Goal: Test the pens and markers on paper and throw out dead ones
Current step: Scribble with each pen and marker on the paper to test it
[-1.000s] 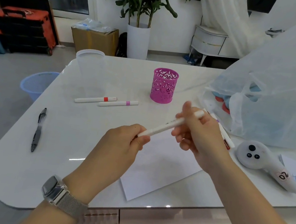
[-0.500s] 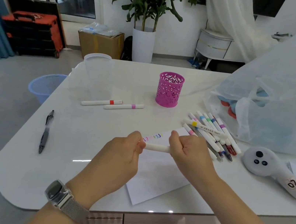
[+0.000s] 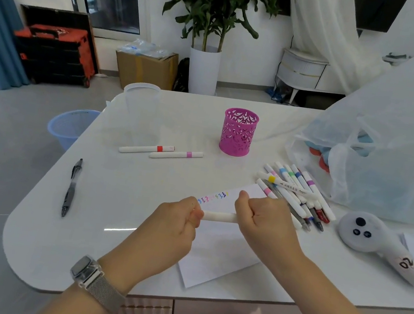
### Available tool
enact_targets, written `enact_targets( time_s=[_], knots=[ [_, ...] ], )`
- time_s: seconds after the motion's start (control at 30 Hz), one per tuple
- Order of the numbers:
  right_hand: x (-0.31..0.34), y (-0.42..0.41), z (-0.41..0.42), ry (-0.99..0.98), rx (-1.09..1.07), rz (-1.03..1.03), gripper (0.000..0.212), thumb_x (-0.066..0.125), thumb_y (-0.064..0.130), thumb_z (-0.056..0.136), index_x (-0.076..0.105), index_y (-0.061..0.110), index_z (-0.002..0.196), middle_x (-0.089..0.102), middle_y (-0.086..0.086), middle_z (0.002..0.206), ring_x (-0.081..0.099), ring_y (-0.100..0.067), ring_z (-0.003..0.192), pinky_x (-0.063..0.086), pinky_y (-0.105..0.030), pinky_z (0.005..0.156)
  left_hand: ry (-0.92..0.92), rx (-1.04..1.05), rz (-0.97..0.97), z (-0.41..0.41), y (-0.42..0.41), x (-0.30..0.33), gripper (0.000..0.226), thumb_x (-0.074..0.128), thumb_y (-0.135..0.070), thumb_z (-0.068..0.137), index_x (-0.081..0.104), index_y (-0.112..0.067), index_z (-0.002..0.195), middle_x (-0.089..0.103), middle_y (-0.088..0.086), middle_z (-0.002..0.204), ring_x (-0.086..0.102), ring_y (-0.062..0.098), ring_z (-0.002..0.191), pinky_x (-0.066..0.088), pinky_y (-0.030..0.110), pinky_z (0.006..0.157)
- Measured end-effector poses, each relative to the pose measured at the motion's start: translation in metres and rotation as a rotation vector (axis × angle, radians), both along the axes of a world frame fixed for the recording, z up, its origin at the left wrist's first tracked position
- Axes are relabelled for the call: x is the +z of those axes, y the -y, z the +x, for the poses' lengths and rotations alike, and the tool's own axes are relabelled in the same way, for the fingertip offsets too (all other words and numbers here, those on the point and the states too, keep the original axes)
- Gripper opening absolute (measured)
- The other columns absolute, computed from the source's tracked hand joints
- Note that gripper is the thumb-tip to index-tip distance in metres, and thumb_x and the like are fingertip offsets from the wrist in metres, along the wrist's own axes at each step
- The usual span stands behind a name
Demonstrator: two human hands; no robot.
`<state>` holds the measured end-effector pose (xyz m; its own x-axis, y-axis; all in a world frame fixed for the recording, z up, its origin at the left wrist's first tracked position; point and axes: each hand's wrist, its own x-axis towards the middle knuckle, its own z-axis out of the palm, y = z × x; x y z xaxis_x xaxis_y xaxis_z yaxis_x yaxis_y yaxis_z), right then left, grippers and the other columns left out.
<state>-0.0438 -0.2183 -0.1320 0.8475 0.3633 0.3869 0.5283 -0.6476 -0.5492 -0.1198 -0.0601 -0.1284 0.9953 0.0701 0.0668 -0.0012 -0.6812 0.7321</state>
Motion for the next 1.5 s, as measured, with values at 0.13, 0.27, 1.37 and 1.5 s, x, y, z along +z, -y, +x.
enact_targets(
  time_s=[0.13,0.27,1.37,1.5],
  knots=[
    [0.001,0.0,0.001,0.01,0.005,0.004,0.059,0.045,0.027,0.095,0.023,0.019,0.041,0.019,0.006,0.035,0.019,-0.014,0.035,0.021,-0.029,0.045,-0.032,-0.007,-0.138,-0.002,0.0,-0.001,0.03,0.04,-0.022,0.099,0.047,-0.024,0.07,0.045,-0.009,0.054,0.035,0.007,0.048,0.032,0.02,0.049],
    [-0.001,-0.011,0.003,-0.209,0.015,0.083,0.057,0.047,0.027,0.097,0.047,0.01,0.043,0.039,0.001,0.037,0.034,-0.012,0.04,0.033,-0.029,0.05,-0.02,-0.013,-0.172,-0.004,-0.006,0.004,0.026,0.048,-0.03,0.095,0.061,-0.021,0.075,0.045,-0.012,0.048,0.036,0.005,0.045,0.033,0.021,0.051],
    [-0.024,-0.139,0.108,0.143,0.215,-0.551,0.026,0.043,0.009,0.098,0.053,0.009,0.122,0.047,-0.009,0.114,0.048,-0.026,0.103,0.043,-0.034,0.077,-0.121,0.487,-0.195,0.015,-0.081,-0.001,0.018,0.059,-0.029,0.088,0.054,-0.029,0.105,0.028,-0.006,0.118,0.045,0.011,0.107,0.039,0.022,0.083],
    [0.021,-0.105,0.069,-0.457,0.207,0.328,0.007,0.055,0.011,0.095,0.061,0.009,0.099,0.06,-0.004,0.088,0.064,-0.021,0.08,0.057,-0.03,0.076,-0.049,0.352,-0.226,0.02,-0.062,0.004,0.041,0.054,-0.035,0.092,0.042,-0.027,0.13,0.04,-0.006,0.126,0.054,0.001,0.086,0.041,0.02,0.074]
  ],
)
